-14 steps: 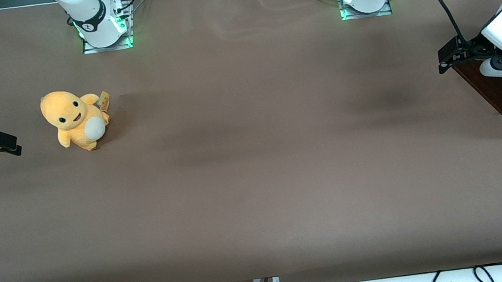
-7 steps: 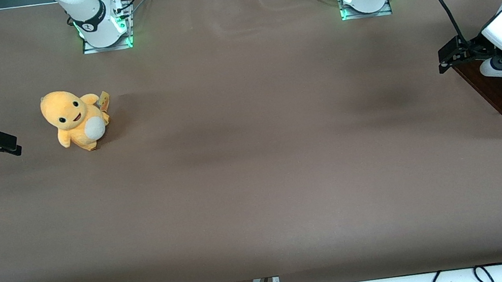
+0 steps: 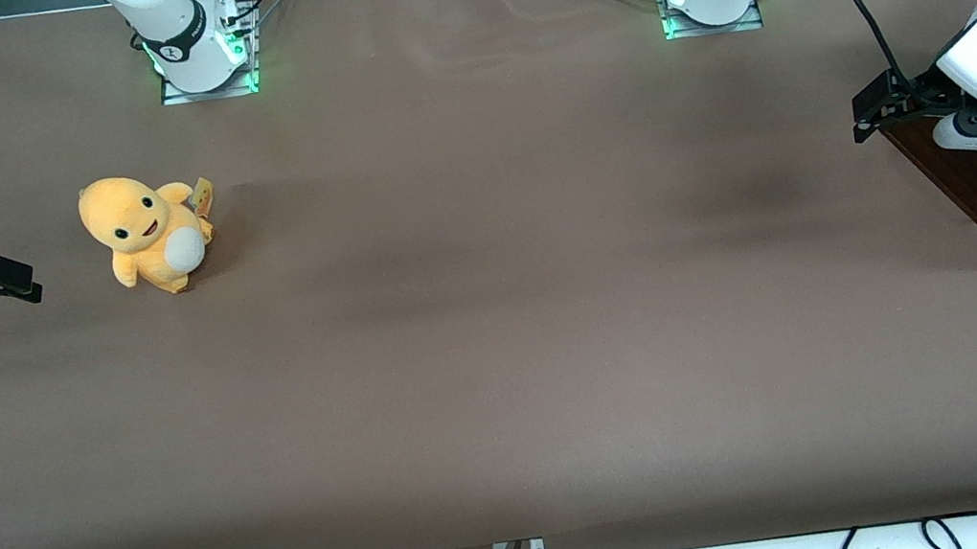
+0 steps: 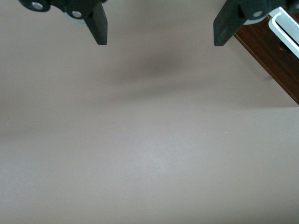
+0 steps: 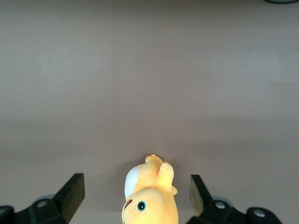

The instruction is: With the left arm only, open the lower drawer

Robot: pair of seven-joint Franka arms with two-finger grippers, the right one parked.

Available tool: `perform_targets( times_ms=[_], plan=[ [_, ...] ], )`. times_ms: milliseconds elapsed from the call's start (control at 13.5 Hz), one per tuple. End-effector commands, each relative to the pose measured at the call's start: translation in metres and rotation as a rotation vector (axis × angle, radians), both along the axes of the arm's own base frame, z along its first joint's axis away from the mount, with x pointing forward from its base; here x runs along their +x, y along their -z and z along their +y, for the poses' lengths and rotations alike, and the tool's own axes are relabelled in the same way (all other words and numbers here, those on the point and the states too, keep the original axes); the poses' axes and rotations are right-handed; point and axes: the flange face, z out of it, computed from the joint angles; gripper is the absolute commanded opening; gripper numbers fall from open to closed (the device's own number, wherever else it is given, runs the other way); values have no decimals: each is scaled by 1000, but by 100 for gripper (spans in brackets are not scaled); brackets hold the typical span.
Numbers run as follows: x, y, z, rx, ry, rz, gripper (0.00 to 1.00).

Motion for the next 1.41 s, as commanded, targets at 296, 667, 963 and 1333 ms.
perform_targets(
  times_ms=[296,667,963,1333],
  plan=[
    [-3,3,1,-10,11,15,100],
    [13,41,12,-3,-75,86,100],
    [30,115,37,181,-95,223,100],
    [43,215,74,560,-140,375,100]
  ],
)
